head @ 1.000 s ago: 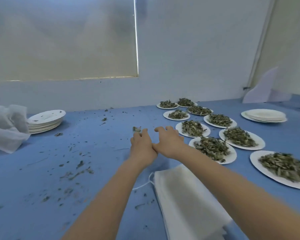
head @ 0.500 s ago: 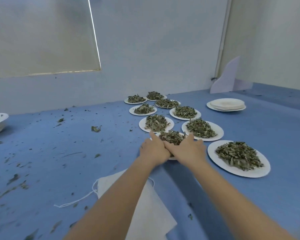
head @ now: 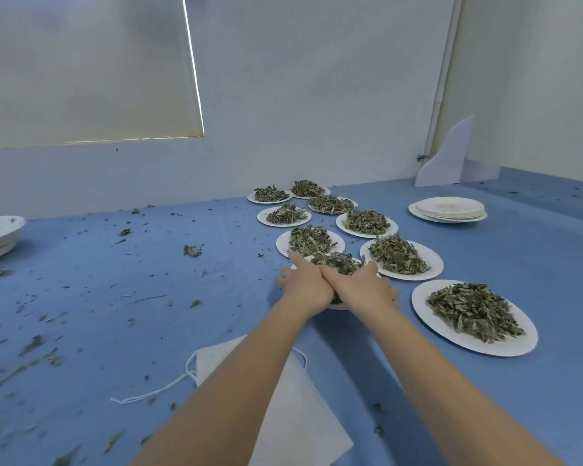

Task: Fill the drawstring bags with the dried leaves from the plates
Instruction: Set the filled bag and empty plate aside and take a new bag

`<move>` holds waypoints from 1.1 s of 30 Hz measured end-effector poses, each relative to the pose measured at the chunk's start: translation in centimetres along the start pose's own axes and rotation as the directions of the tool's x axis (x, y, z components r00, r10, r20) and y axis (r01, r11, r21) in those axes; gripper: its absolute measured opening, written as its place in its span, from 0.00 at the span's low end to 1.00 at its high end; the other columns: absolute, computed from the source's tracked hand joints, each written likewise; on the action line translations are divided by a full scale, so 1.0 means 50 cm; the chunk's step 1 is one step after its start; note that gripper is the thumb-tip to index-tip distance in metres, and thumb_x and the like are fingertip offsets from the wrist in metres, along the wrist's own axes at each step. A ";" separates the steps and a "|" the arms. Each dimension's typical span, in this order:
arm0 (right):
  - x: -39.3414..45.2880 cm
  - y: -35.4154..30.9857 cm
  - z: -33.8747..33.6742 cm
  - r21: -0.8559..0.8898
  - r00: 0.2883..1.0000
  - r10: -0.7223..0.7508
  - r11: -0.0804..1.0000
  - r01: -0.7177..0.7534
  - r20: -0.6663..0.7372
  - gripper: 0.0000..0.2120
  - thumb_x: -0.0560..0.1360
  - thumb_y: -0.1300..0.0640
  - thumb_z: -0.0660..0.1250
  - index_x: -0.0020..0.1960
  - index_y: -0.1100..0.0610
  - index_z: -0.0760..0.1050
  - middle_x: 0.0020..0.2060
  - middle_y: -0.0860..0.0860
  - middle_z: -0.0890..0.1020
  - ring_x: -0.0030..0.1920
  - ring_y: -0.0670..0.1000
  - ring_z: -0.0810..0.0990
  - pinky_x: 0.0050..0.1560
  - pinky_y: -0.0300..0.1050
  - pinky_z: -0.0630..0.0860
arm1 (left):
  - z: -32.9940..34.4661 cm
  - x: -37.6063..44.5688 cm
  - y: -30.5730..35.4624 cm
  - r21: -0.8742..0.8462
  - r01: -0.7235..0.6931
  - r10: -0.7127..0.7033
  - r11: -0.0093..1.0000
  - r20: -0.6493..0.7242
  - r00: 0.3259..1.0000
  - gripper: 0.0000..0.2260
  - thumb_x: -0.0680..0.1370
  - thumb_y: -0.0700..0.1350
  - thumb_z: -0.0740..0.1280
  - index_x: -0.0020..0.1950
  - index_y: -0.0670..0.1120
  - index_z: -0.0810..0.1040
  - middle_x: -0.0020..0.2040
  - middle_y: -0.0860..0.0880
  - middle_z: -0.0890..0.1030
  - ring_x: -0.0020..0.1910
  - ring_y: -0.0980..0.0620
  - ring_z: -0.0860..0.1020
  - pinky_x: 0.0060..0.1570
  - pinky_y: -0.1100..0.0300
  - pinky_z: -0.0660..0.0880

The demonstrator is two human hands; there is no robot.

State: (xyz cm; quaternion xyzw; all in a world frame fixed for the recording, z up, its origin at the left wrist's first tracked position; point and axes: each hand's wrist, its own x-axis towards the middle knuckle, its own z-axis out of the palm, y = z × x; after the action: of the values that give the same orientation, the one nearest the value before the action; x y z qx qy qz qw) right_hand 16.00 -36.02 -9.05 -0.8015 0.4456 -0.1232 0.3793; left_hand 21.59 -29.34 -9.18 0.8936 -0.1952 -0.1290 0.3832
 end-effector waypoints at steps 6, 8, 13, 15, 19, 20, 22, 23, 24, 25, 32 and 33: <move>-0.042 -0.070 0.037 0.007 0.994 -0.106 0.994 0.106 0.007 0.46 0.66 0.32 0.65 0.73 0.57 0.54 0.68 0.62 0.65 0.69 0.61 0.60 0.68 0.54 0.60 | -0.079 -0.005 -0.035 -0.022 0.044 -0.046 0.999 -0.091 0.995 0.38 0.79 0.50 0.62 0.75 0.41 0.39 0.72 0.35 0.53 0.70 0.39 0.55 0.53 0.54 0.63; -0.063 -0.106 0.068 0.009 0.985 -0.168 0.986 0.168 0.025 0.47 0.66 0.32 0.65 0.74 0.57 0.52 0.69 0.62 0.63 0.70 0.61 0.59 0.68 0.54 0.58 | -0.121 -0.009 -0.066 -0.038 0.061 -0.065 0.997 -0.136 0.989 0.37 0.79 0.49 0.62 0.75 0.41 0.39 0.73 0.35 0.53 0.70 0.38 0.55 0.57 0.54 0.64; -0.132 -0.212 0.191 -0.011 0.945 -0.311 0.949 0.314 0.101 0.48 0.66 0.31 0.64 0.74 0.57 0.51 0.69 0.61 0.62 0.70 0.61 0.58 0.67 0.55 0.59 | -0.254 -0.026 -0.177 -0.148 0.143 -0.180 0.979 -0.278 0.944 0.37 0.79 0.54 0.61 0.75 0.43 0.40 0.72 0.37 0.55 0.70 0.40 0.56 0.52 0.56 0.63; -0.167 -0.256 0.255 -0.015 0.921 -0.361 0.930 0.367 0.145 0.49 0.65 0.30 0.64 0.74 0.57 0.51 0.68 0.60 0.63 0.70 0.59 0.58 0.67 0.55 0.59 | -0.313 -0.039 -0.236 -0.158 0.188 -0.231 0.969 -0.331 0.915 0.36 0.79 0.52 0.62 0.76 0.43 0.40 0.72 0.37 0.55 0.70 0.40 0.55 0.56 0.54 0.64; -0.236 -0.331 0.380 -0.037 0.860 -0.438 0.886 0.463 0.261 0.52 0.64 0.27 0.62 0.74 0.57 0.49 0.70 0.59 0.62 0.71 0.59 0.57 0.69 0.56 0.57 | -0.418 -0.069 -0.350 -0.189 0.266 -0.322 0.945 -0.414 0.851 0.37 0.79 0.53 0.61 0.76 0.43 0.39 0.74 0.37 0.53 0.72 0.39 0.54 0.63 0.50 0.62; -0.249 -0.346 0.407 -0.041 0.844 -0.453 0.875 0.483 0.288 0.53 0.63 0.26 0.61 0.75 0.57 0.48 0.70 0.59 0.61 0.71 0.59 0.57 0.70 0.57 0.57 | -0.438 -0.074 -0.374 -0.193 0.286 -0.343 0.939 -0.427 0.837 0.37 0.79 0.52 0.61 0.76 0.43 0.39 0.74 0.37 0.53 0.72 0.39 0.54 0.64 0.50 0.62; -0.270 -0.368 0.454 -0.038 0.814 -0.481 0.854 0.519 0.327 0.53 0.63 0.26 0.61 0.75 0.57 0.47 0.71 0.59 0.60 0.72 0.58 0.56 0.70 0.57 0.55 | -0.471 -0.079 -0.418 -0.194 0.311 -0.366 0.931 -0.447 0.817 0.37 0.79 0.51 0.63 0.75 0.41 0.40 0.73 0.36 0.55 0.71 0.39 0.56 0.65 0.49 0.62; -0.276 -0.377 0.474 -0.028 0.801 -0.496 0.845 0.534 0.334 0.52 0.64 0.27 0.61 0.75 0.57 0.47 0.71 0.59 0.60 0.72 0.58 0.55 0.70 0.56 0.54 | -0.483 -0.079 -0.439 -0.193 0.308 -0.363 0.932 -0.453 0.814 0.37 0.78 0.51 0.63 0.75 0.41 0.41 0.73 0.36 0.56 0.71 0.39 0.58 0.66 0.49 0.63; -0.279 -0.383 0.490 -0.018 0.792 -0.510 0.837 0.547 0.334 0.52 0.63 0.28 0.61 0.75 0.56 0.48 0.71 0.58 0.60 0.72 0.57 0.56 0.69 0.56 0.54 | -0.493 -0.077 -0.456 -0.192 0.294 -0.351 0.936 -0.455 0.818 0.37 0.78 0.51 0.63 0.75 0.40 0.42 0.73 0.37 0.57 0.70 0.39 0.59 0.66 0.48 0.63; -0.279 -0.390 0.505 -0.014 0.788 -0.520 0.832 0.555 0.330 0.51 0.63 0.28 0.61 0.74 0.56 0.48 0.70 0.57 0.60 0.71 0.57 0.56 0.69 0.56 0.54 | -0.501 -0.073 -0.473 -0.192 0.279 -0.337 0.941 -0.451 0.826 0.37 0.78 0.49 0.64 0.75 0.40 0.42 0.73 0.38 0.57 0.70 0.39 0.60 0.65 0.48 0.64; -0.245 -0.405 0.562 -0.103 0.802 -0.458 0.842 0.530 0.384 0.52 0.63 0.28 0.61 0.75 0.55 0.45 0.71 0.59 0.57 0.73 0.57 0.52 0.72 0.55 0.50 | -0.501 -0.024 -0.527 -0.163 0.283 -0.325 0.945 -0.396 0.859 0.39 0.76 0.38 0.62 0.75 0.41 0.34 0.77 0.42 0.46 0.74 0.42 0.53 0.68 0.53 0.60; -0.243 -0.405 0.566 -0.118 0.803 -0.452 0.840 0.529 0.388 0.51 0.64 0.28 0.60 0.75 0.55 0.45 0.72 0.59 0.57 0.73 0.58 0.52 0.72 0.55 0.49 | -0.499 -0.020 -0.530 -0.154 0.290 -0.328 0.945 -0.397 0.857 0.40 0.76 0.39 0.62 0.74 0.41 0.34 0.77 0.42 0.46 0.74 0.43 0.52 0.69 0.53 0.59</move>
State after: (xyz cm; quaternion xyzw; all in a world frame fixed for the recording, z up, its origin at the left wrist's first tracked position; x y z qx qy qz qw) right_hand 36.77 -5.74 -12.13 -0.9353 0.1590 -0.0250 0.3150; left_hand 36.82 3.61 -11.79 0.9021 0.0429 -0.0035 0.4293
